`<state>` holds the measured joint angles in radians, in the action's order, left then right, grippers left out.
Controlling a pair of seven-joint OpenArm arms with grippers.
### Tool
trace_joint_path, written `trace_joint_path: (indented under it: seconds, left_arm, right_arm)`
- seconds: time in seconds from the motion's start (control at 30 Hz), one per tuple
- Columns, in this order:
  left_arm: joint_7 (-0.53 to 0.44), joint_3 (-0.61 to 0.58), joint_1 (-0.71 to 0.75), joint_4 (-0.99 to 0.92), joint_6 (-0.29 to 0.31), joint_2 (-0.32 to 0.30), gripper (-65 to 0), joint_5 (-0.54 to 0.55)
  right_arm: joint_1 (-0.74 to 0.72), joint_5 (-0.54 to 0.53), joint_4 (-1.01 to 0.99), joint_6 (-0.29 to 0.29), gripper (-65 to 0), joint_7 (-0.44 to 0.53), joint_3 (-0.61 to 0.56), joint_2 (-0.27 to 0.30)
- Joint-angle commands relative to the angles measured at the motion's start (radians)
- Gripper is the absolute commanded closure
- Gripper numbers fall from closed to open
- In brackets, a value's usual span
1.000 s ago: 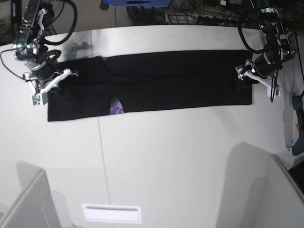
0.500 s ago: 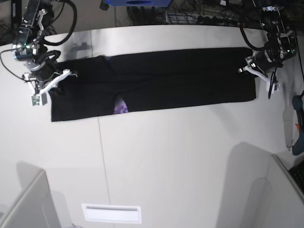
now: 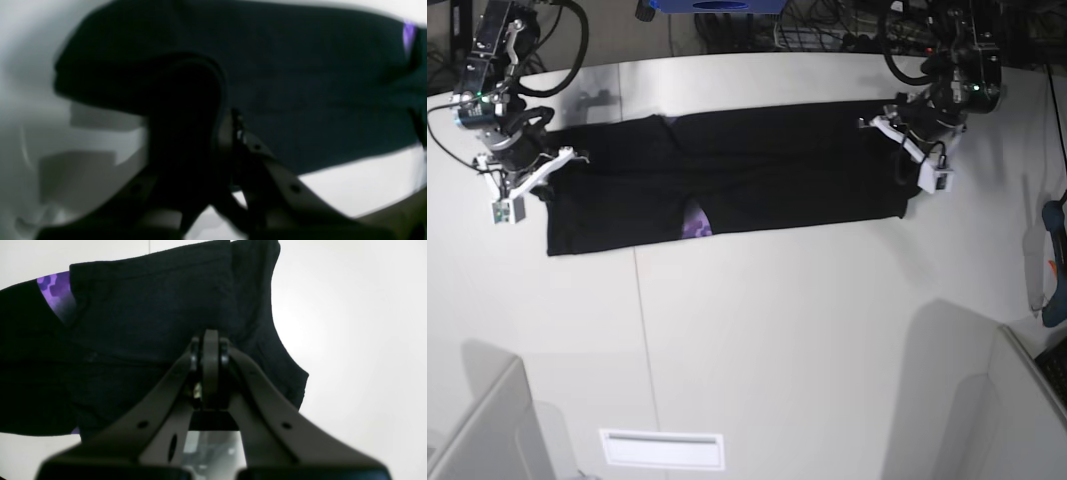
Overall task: Fold the T-shirt properly
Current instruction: 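Lift the strip end with the left gripper and carry it toward the right gripper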
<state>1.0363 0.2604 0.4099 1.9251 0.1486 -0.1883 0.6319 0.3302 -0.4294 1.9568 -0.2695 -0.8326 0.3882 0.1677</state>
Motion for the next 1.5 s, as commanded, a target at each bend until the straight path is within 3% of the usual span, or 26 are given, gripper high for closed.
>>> trace_joint_path:
  seconds: [0.0, 0.13, 0.3, 0.37, 0.77, 1.47]
  left_arm:
    - [-0.014, -0.033, -0.006, 0.020, -0.007, 0.003, 0.0, 0.006]
    - [-0.014, -0.140, -0.042, 0.018, -0.040, 0.049, 0.0, 0.006]
    - [-0.012, -0.263, -0.092, 0.018, -0.152, 0.080, 0.0, 0.010]
    - [-0.012, -0.304, -0.108, 0.017, -0.171, 0.083, 0.0, 0.013]
    - [-0.009, -0.315, -0.190, -0.048, -0.172, 0.158, 0.0, 0.010]
    - [-0.007, -0.329, -0.234, -0.105, -0.172, 0.200, 0.0, 0.015]
  right_arm:
    - [-0.006, -0.007, 0.017, 0.000, 0.0, 0.022, 0.005, 0.011]
    - [-0.006, -0.007, 0.017, 0.000, 0.0, 0.022, 0.007, 0.011]
    - [-0.006, -0.007, 0.017, 0.000, 0.0, 0.022, 0.007, 0.011]
    - [-0.006, -0.007, 0.017, 0.000, 0.0, 0.022, 0.007, 0.011]
    - [-0.010, -0.007, 0.017, 0.000, 0.0, 0.020, 0.007, 0.013]
    - [-0.042, -0.007, 0.017, 0.000, 0.0, -0.009, 0.007, 0.011]
